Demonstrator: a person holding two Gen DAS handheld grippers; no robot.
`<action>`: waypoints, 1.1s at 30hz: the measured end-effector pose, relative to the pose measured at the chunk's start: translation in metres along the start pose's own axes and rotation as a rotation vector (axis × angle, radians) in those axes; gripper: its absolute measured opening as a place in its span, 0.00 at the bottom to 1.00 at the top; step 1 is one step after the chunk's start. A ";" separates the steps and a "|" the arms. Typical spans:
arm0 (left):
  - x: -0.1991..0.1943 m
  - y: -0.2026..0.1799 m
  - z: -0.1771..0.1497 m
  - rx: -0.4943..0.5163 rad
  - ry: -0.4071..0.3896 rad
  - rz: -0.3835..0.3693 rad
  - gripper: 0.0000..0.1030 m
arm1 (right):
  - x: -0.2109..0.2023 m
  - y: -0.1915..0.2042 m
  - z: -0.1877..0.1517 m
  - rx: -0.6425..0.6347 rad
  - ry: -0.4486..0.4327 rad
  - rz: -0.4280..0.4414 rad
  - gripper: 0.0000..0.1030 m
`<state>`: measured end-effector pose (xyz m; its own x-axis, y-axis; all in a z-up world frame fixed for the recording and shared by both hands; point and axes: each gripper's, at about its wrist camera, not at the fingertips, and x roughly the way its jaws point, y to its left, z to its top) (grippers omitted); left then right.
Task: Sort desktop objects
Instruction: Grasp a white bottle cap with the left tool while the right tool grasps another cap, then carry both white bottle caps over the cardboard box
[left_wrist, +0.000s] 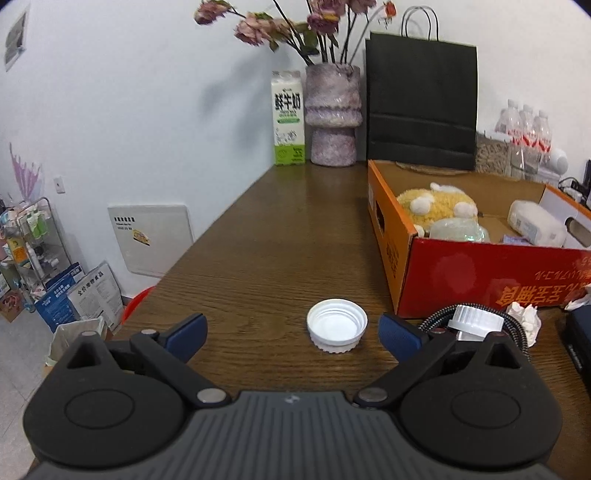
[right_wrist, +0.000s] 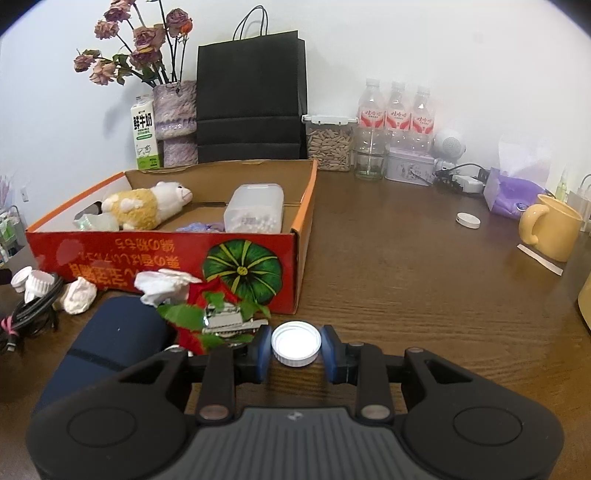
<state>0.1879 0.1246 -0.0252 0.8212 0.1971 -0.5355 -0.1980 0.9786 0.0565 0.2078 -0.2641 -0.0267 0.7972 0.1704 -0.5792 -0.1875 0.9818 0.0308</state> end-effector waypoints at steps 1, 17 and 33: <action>0.004 -0.001 0.000 0.004 0.007 -0.002 0.97 | 0.002 0.000 0.001 0.001 0.001 0.001 0.27; 0.030 -0.012 0.003 -0.001 0.075 -0.075 0.43 | 0.006 0.001 0.001 0.000 0.008 0.014 0.27; -0.019 -0.013 0.026 -0.010 -0.056 -0.080 0.40 | -0.031 0.002 0.021 -0.005 -0.085 0.013 0.27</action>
<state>0.1888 0.1100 0.0063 0.8632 0.1212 -0.4902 -0.1355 0.9908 0.0064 0.1949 -0.2657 0.0080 0.8405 0.1895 -0.5076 -0.2005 0.9791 0.0335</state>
